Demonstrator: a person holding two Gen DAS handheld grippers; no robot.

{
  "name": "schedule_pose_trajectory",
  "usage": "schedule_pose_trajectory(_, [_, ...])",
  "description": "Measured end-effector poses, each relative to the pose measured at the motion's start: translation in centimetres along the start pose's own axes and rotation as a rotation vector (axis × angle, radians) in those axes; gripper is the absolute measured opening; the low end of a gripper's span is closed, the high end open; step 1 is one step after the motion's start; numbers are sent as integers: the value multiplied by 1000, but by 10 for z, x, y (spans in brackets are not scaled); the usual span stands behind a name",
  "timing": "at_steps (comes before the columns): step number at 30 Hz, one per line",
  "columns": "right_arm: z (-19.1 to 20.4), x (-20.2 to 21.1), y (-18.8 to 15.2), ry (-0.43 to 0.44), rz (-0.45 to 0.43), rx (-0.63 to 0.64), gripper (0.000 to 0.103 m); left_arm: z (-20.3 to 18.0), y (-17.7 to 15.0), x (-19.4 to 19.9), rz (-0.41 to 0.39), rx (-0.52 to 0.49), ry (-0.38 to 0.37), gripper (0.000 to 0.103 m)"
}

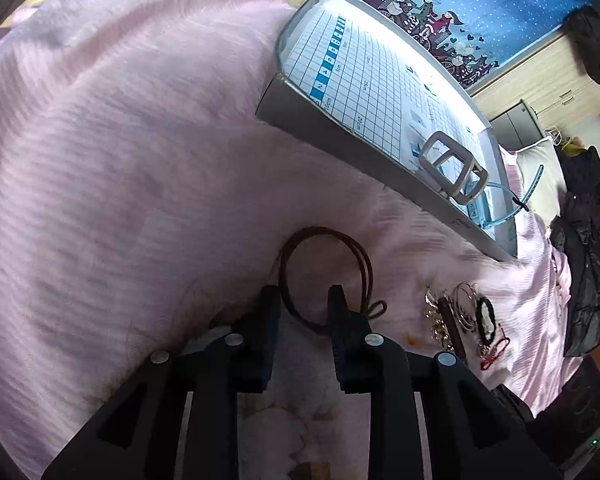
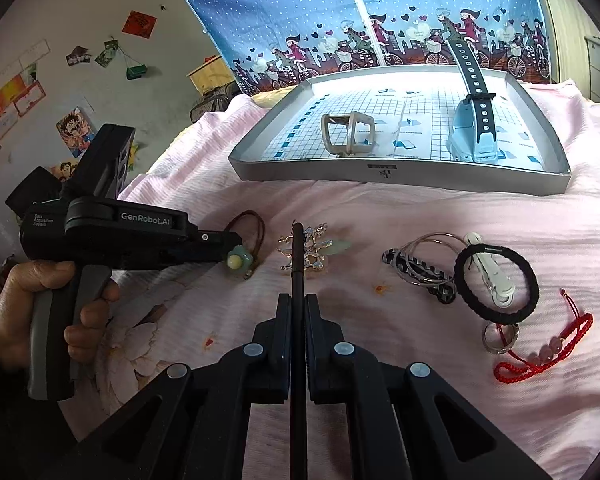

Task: Organize jewelry
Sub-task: 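Grasp the brown hair tie with green bead with the left tool, then carry hair tie and hairpin into the tray and open both tools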

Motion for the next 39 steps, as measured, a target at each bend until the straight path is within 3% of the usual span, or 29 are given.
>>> schedule_pose_trajectory(6, [-7,-2,0,-22,-1,-12,6,4,6,-4,-10,61,-67,19])
schedule_pose_trajectory(8, [-11,-3,0,-24,-4,-23,6,6,6,-1,-18,67,-73,11])
schedule_pose_trajectory(9, [-13,-2,0,-26,-5,-26,6,8,6,-1,-15,73,-78,3])
schedule_pose_trajectory(14, [-14,1,1,-23,-16,-34,6,11,6,7,-15,155,-182,0])
schedule_pose_trajectory(22, [-12,6,2,-16,-35,-24,6,-10,15,27,-95,88,-211,0])
schedule_pose_trajectory(32, [-25,24,47,-29,-150,-32,6,-60,30,64,-299,-84,-235,0])
schedule_pose_trajectory(35, [-32,26,65,-44,-180,-25,6,-75,45,72,-398,-92,-272,0])
schedule_pose_trajectory(39, [-41,21,81,-74,-178,-6,6,-87,71,55,-436,-61,-278,0])
Point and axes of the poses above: each gripper's, at about its wrist camera, not at the fingertips, and x roughly against the way its jaws point, z to its left, y to its top, the point moved 6 cm from there along -x, roughly the way its jaws point, and after that the axes turned 3 degrees about y, right-handed, at the moved point
